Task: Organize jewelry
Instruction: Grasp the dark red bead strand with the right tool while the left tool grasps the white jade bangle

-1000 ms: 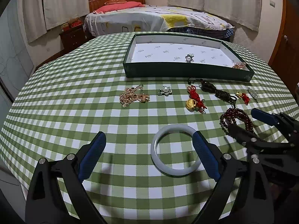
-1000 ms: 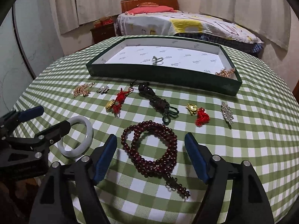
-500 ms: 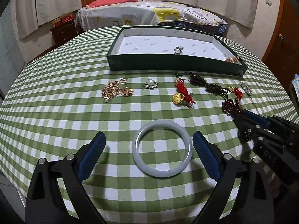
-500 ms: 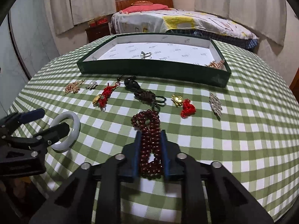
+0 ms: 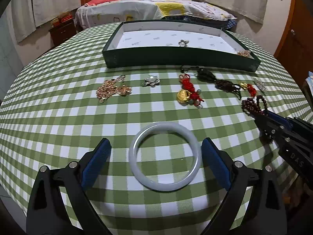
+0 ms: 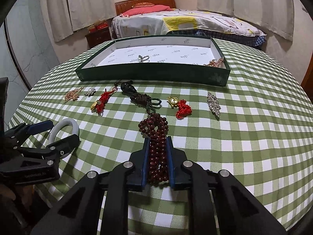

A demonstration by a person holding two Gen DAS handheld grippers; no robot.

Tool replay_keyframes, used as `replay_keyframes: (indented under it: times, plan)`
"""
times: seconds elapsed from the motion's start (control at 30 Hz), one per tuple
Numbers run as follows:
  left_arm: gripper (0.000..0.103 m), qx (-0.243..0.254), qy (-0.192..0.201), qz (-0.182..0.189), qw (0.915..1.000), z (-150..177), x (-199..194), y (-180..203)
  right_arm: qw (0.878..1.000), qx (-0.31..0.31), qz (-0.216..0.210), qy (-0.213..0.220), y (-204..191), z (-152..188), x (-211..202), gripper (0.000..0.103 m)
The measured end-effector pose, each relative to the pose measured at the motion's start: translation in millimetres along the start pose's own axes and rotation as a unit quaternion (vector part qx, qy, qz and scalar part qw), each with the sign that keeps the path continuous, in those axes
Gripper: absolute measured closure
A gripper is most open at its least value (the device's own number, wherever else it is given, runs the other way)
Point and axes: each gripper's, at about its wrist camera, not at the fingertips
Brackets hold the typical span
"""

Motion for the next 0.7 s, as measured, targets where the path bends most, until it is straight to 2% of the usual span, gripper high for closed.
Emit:
replay_keyframes:
  times: [0.13, 0.23, 0.4, 0.43, 0.5, 0.53, 0.57, 0.7]
  plan:
    - [0.010, 0.010, 0.002, -0.004, 0.9999, 1.1, 0.6, 3.7, 1.000, 0.000, 0.000, 0.000, 0.4, -0.2, -0.1, 0.086]
    - [0.004, 0.013, -0.001, -0.003, 0.9999, 1.6, 2.0, 3.3, 1.000, 0.000, 0.000, 0.000, 0.3, 0.0, -0.3, 0.086]
    - [0.004, 0.016, -0.004, -0.001, 0.9999, 1.7, 2.4, 2.4, 1.000, 0.001, -0.001, 0.001, 0.6, -0.2, -0.3, 0.086]
    - [0.006, 0.016, -0.005, -0.001, 0.9999, 1.4, 2.0, 2.6, 1.000, 0.002, -0.001, 0.001, 0.6, -0.3, -0.2, 0.086]
    - [0.015, 0.019, -0.001, 0.001, 0.9998, 2.1, -1.0, 2.8, 1.000, 0.002, -0.001, 0.001, 0.1, -0.5, -0.3, 0.086]
    - [0.027, 0.022, 0.004, 0.005, 0.9997, 2.5, -4.0, 3.3, 1.000, 0.002, -0.001, 0.002, -0.1, -0.7, -0.2, 0.086]
    - [0.034, 0.025, 0.006, 0.008, 0.9996, 2.7, -5.6, 4.3, 1.000, 0.002, -0.001, 0.002, -0.2, -0.6, -0.3, 0.086]
    - [0.034, 0.030, 0.008, 0.011, 0.9995, 3.4, -6.9, 5.0, 1.000, 0.002, -0.001, 0.001, -0.2, -0.7, -0.1, 0.086]
Point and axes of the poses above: each gripper's, at about its wrist camera, not at the fingertips, and x roughly the way its jaws point, y to its right, z to its underside, and after that the axes turned 6 degrees about -z, right-handed
